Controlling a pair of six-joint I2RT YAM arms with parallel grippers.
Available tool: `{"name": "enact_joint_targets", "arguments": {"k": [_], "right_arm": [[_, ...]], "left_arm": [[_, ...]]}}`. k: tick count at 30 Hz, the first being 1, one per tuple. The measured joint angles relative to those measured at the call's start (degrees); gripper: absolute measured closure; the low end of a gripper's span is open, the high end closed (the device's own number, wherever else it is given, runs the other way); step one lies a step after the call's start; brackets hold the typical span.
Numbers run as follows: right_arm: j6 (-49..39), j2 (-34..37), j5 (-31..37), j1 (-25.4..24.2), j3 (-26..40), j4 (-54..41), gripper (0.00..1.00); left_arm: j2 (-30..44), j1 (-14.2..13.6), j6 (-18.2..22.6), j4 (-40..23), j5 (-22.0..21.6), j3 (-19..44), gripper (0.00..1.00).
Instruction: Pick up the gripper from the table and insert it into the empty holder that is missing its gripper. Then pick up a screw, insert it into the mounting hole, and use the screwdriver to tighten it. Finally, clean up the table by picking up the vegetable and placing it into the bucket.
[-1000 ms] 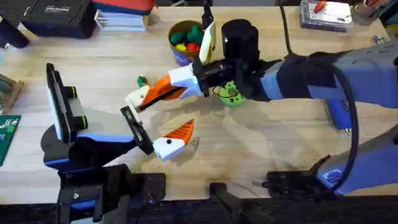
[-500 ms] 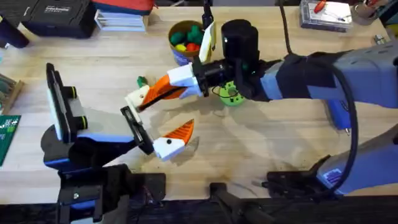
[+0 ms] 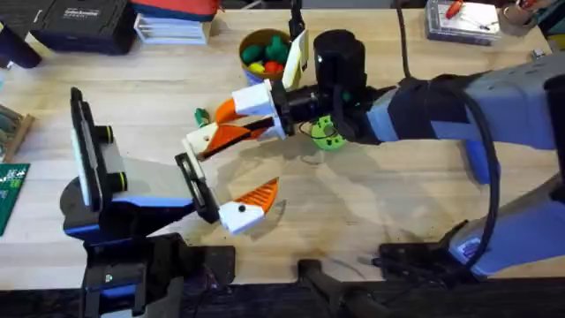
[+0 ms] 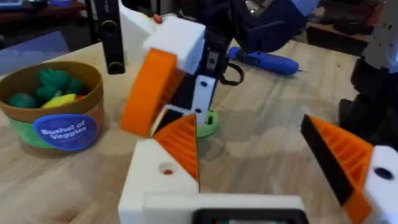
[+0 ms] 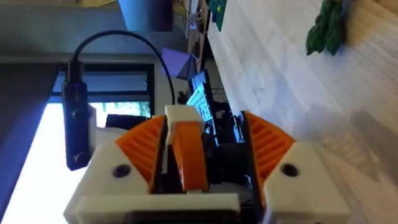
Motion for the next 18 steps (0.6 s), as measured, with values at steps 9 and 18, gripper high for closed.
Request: {"name": "enact_joint_targets", "arguments": {"k": [9,18], "right_arm": [[-0.3,0.0,0.0,-0.3,0.0,0.5,0.012],[-6.1,-0.8,3.1,-5.6,0.0,0.0,0.008]], "left_arm": [[0.0,-0.3,0.0,-0.4,2.1,0.0,0.015],[0.0,-0.3,0.0,-0.4,2.3,0.0,0.015]]}}
